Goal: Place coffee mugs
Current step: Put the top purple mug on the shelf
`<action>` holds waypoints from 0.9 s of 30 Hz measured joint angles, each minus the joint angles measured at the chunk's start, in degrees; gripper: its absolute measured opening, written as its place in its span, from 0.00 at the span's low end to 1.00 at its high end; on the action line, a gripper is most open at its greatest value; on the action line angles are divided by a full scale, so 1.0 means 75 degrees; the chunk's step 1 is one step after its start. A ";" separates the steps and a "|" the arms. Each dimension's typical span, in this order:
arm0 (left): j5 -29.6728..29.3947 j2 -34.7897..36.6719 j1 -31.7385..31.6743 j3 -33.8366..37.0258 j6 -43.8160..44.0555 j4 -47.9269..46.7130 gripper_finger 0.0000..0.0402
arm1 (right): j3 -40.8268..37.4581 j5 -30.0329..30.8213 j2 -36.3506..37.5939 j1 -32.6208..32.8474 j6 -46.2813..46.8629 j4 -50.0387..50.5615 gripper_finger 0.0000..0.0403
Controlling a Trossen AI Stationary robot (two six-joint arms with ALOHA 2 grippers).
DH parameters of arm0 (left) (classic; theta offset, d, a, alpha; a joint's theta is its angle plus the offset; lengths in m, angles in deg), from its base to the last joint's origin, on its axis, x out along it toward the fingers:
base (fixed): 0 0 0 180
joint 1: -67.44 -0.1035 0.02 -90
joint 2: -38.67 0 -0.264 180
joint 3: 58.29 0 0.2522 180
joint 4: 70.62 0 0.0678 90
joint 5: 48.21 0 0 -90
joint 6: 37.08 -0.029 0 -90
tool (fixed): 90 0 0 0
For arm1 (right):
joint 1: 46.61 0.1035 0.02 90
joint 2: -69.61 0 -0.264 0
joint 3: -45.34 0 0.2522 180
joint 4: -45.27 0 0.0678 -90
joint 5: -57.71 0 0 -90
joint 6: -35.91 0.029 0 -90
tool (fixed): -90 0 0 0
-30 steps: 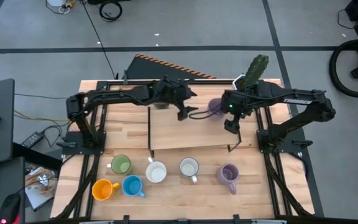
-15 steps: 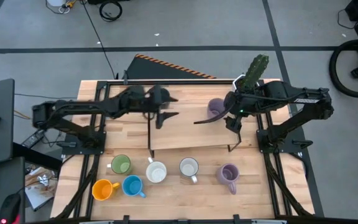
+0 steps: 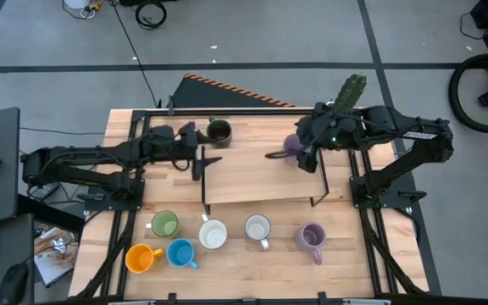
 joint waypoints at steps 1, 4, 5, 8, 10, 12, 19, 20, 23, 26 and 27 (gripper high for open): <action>-0.0117 0.0036 0.0069 0.0120 -0.0018 0.0070 0.69 | 0.0000 -0.0005 0.0000 -0.0046 -0.0141 -0.0203 0.94; -0.0681 0.0292 0.0165 0.0596 -0.0075 0.0272 0.69 | 0.0005 -0.0181 -0.0021 -0.0253 -0.0436 -0.0610 0.94; -0.0762 0.0426 0.0160 0.0736 -0.0075 0.0352 0.69 | 0.0015 -0.0316 -0.0062 -0.0347 -0.0473 -0.0691 0.94; -0.0778 0.0866 0.0159 0.1161 -0.0075 0.0655 0.69 | 0.0012 -0.0590 -0.0284 -0.0576 -0.0553 -0.0676 0.94; -0.0751 0.1053 0.0168 0.1460 -0.0073 0.0833 0.69 | 0.0012 -0.0680 -0.0530 -0.0673 -0.0639 -0.0662 0.94; -0.0760 0.1212 0.0164 0.1687 -0.0073 0.0990 0.69 | 0.0009 -0.0742 -0.0804 -0.0710 -0.0812 -0.0660 0.94; -0.0718 0.1283 0.0162 0.1858 0.0416 0.0958 0.69 | 0.0003 -0.0943 -0.1374 -0.0875 -0.0277 -0.0088 0.94; -0.0698 0.1285 0.0162 0.1855 0.0523 0.0981 0.69 | 0.0002 -0.1041 -0.1402 -0.0946 -0.0033 0.0129 0.93; -0.0685 0.1283 0.0162 0.1855 0.0620 0.1020 0.69 | 0.0061 -0.1262 -0.1540 -0.1163 0.0635 0.0642 0.93; -0.0682 0.1283 0.0154 0.1817 0.0618 0.1043 0.69 | 0.0325 -0.1367 -0.1761 -0.1285 0.0877 0.0961 0.93; -0.0682 0.1283 0.0154 0.1817 0.0619 0.1035 0.69 | 0.0442 -0.1369 -0.1853 -0.1296 0.0889 0.1091 0.92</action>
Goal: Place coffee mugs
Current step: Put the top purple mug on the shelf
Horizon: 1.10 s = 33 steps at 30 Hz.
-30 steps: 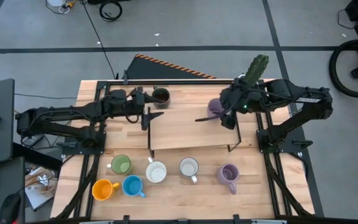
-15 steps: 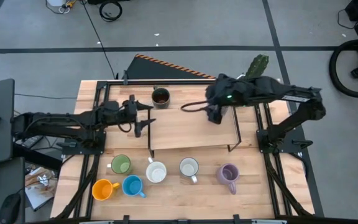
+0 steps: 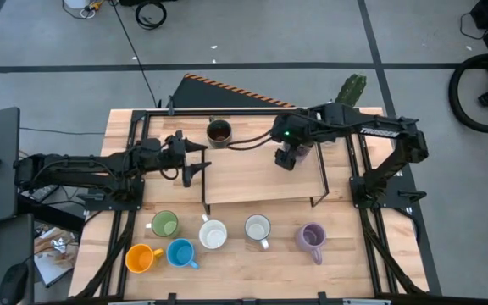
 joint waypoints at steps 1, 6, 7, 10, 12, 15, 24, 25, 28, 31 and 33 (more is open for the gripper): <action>-0.0002 0.0000 0.0000 0.0000 0.0008 -0.0012 0.69 | 0.0117 -0.0024 -0.0079 0.0000 -0.0004 0.0179 0.92; 0.0000 0.0000 0.0000 0.0000 0.0025 -0.0037 0.69 | 0.0712 -0.0076 -0.0456 0.0164 0.0066 0.0999 0.90; 0.0000 0.0000 0.0000 0.0000 0.0025 -0.0050 0.69 | 0.0808 -0.0079 -0.0492 0.0204 0.0122 0.1080 0.89; 0.0000 0.0000 0.0000 0.0000 0.0025 -0.0046 0.69 | 0.0955 -0.0080 -0.0515 0.0269 0.0374 0.1301 0.87; 0.0000 0.0000 0.0000 0.0000 0.0025 -0.0047 0.69 | 0.0962 -0.0092 -0.0512 0.0268 0.0585 0.1323 0.85; -0.0002 0.0000 0.0000 0.0000 0.0025 -0.0047 0.69 | 0.0959 -0.0111 -0.0525 0.0222 0.0942 0.1594 0.83; -0.0001 -0.0003 0.0000 0.0000 0.0028 -0.0047 0.69 | 0.0957 -0.0501 -0.0583 0.0195 0.1365 0.1889 0.65; -0.0003 -0.0003 0.0000 -0.0003 0.0028 -0.0047 0.69 | 0.0957 -0.0507 -0.0583 0.0195 0.1368 0.1911 0.63; -0.0003 -0.0003 0.0000 -0.0003 0.0028 -0.0047 0.69 | 0.0949 -0.0561 -0.0583 0.0195 0.1368 0.1996 0.58; -0.0001 -0.0003 0.0000 -0.0003 0.0091 -0.0047 0.69 | 0.0813 -0.0725 -0.0583 0.0195 0.1359 0.1996 0.53; 0.0000 -0.0003 0.0000 -0.0003 0.0169 -0.0047 0.69 | 0.0735 -0.0746 -0.0622 0.0195 0.1333 0.2003 0.51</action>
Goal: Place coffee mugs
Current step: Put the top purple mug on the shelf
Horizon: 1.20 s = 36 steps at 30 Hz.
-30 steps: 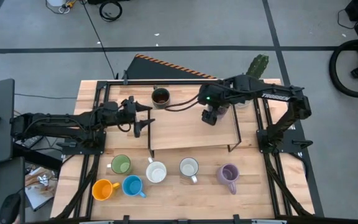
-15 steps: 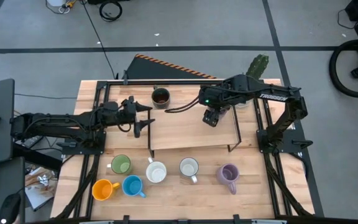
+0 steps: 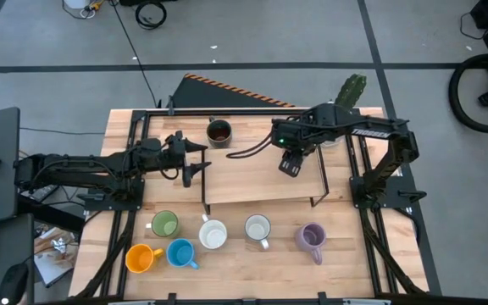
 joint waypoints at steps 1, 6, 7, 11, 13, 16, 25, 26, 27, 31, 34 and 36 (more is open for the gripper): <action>-0.0002 -0.0003 0.0000 0.0000 0.0002 0.0000 0.69 | -0.0017 0.0000 -0.0022 0.0000 -0.0006 0.0011 0.50; -0.0002 -0.0003 0.0000 -0.0003 0.0004 -0.0003 0.69 | -0.0029 -0.0095 -0.0182 0.0000 -0.0373 -0.0005 0.45; 0.0000 -0.0003 0.0000 -0.0003 0.0005 -0.0010 0.69 | -0.0025 -0.0147 -0.0205 0.0000 -0.0516 -0.0031 0.44; 0.0000 -0.0003 0.0000 -0.0003 0.0002 -0.0050 0.69 | -0.0026 -0.0190 -0.0281 0.0000 -0.1112 -0.0041 0.38; 0.0000 -0.0003 0.0003 -0.0003 0.0002 -0.0069 0.69 | -0.0026 -0.0195 -0.0277 0.0000 -0.1421 -0.0025 0.34; -0.0001 -0.0003 0.0003 -0.0003 -0.0001 -0.0097 0.69 | -0.0026 -0.0192 -0.0276 0.0000 -0.1818 0.0046 0.29; -0.0001 -0.0003 0.0001 -0.0003 -0.0003 -0.0129 0.69 | -0.0026 -0.0301 -0.0276 -0.0002 -0.2544 0.0102 0.13; 0.0000 -0.0003 0.0002 -0.0003 -0.0004 -0.0143 0.69 | -0.0026 -0.0335 -0.0276 -0.0003 -0.2604 0.0102 0.12; 0.0000 -0.0003 0.0002 -0.0003 -0.0002 -0.0157 0.69 | -0.0026 -0.0375 -0.0276 -0.0003 -0.2674 0.0092 0.10; 0.0000 -0.0003 0.0002 -0.0003 -0.0001 -0.0178 0.69 | -0.0026 -0.0438 -0.0276 0.0000 -0.2777 0.0090 0.06; 0.0000 -0.0003 0.0000 -0.0003 -0.0001 -0.0215 0.69 | -0.0026 -0.0543 -0.0276 -0.0009 -0.2814 0.0087 0.07; 0.0000 -0.0003 0.0000 -0.0003 -0.0004 -0.0221 0.69 | -0.0026 -0.0562 -0.0276 -0.0003 -0.2900 0.0088 0.09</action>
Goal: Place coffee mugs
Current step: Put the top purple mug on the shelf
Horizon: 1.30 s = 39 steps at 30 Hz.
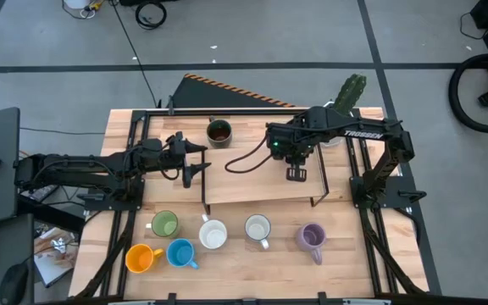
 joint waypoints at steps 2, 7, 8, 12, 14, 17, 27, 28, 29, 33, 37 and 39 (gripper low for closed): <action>0.0000 0.0000 0.0000 0.0000 0.0000 0.0001 0.69 | 0.0000 -0.0006 0.0015 0.0002 -0.0132 -0.0004 0.10; 0.0000 0.0000 0.0000 0.0000 0.0003 0.0003 0.69 | 0.0000 -0.0472 0.0165 -0.0117 -0.0565 -0.0001 0.08; 0.0000 0.0000 0.0000 0.0000 0.0003 0.0005 0.69 | 0.0000 -0.0630 0.0188 -0.0180 -0.0611 0.0001 0.08; 0.0000 0.0000 0.0000 0.0000 0.0003 0.0006 0.69 | 0.0000 -0.0991 0.0192 -0.0493 -0.0755 -0.0001 0.07; 0.0000 0.0000 0.0002 0.0000 0.0003 0.0006 0.69 | 0.0000 -0.1025 0.0192 -0.0638 -0.0775 -0.0004 0.07; 0.0000 0.0000 0.0000 0.0000 0.0003 0.0006 0.69 | -0.0003 -0.0985 0.0232 -0.0789 -0.0789 -0.0006 0.08; 0.0000 -0.0003 0.0003 0.0000 0.0006 -0.0073 0.69 | -0.0169 -0.1031 0.0781 -0.0921 -0.0884 -0.0048 0.07; 0.0000 -0.0003 0.0003 0.0000 0.0009 -0.0096 0.69 | -0.0319 -0.1073 0.0883 -0.0951 -0.0881 -0.0035 0.07; 0.0000 -0.0003 0.0003 0.0000 0.0014 -0.0117 0.69 | -0.0486 -0.1127 0.0983 -0.0985 -0.0860 0.0001 0.07; 0.0000 -0.0003 0.0003 0.0000 0.0038 -0.0078 0.69 | -0.0996 -0.1223 0.1372 -0.1055 -0.0649 -0.0018 0.07; 0.0000 -0.0003 0.0003 0.0000 0.0052 0.0006 0.69 | -0.1159 -0.1126 0.1591 -0.1052 -0.0588 0.0009 0.07; 0.0000 -0.0003 0.0003 0.0000 0.0064 0.0020 0.69 | -0.1194 -0.1030 0.1597 -0.1049 -0.0591 -0.0031 0.07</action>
